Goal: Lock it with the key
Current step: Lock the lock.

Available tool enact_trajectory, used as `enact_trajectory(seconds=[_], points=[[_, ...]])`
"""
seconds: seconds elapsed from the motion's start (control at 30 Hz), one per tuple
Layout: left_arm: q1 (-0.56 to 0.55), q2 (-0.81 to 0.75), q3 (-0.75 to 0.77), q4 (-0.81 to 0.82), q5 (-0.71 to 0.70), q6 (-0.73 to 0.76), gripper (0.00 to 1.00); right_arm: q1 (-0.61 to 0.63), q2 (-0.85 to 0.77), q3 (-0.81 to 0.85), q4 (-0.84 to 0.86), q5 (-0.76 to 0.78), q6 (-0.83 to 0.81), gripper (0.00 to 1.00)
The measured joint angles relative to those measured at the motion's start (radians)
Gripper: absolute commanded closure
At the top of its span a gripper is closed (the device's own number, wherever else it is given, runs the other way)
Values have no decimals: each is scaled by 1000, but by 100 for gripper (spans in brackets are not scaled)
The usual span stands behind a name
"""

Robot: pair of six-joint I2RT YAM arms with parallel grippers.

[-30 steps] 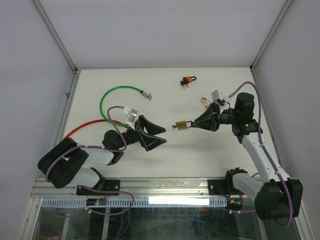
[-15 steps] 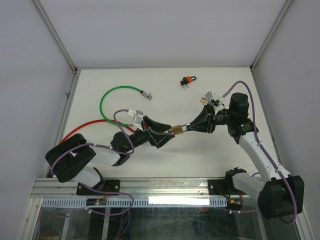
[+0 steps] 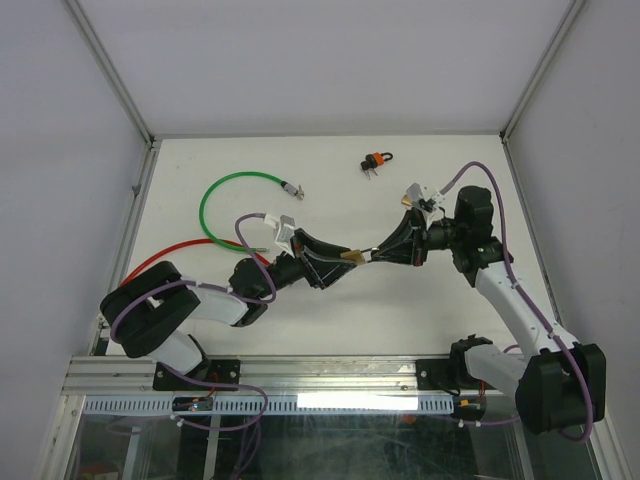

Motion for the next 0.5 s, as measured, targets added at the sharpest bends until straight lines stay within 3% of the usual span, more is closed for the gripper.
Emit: enact_trajectory(seconds=[0.07,0.27,0.4,0.5], points=[[0,8,3,0,5,0,51,0,2,-3,1,6,0,100],[0,29,5,1,32,10,74,0,19,-11,0,21,-3,100],[0,39,5,2,54,22,76,-1,29,-11,-2,37,-8,100],[0,40,5,2,57,26,70,-1,32,-11,-3,39,-12,100]])
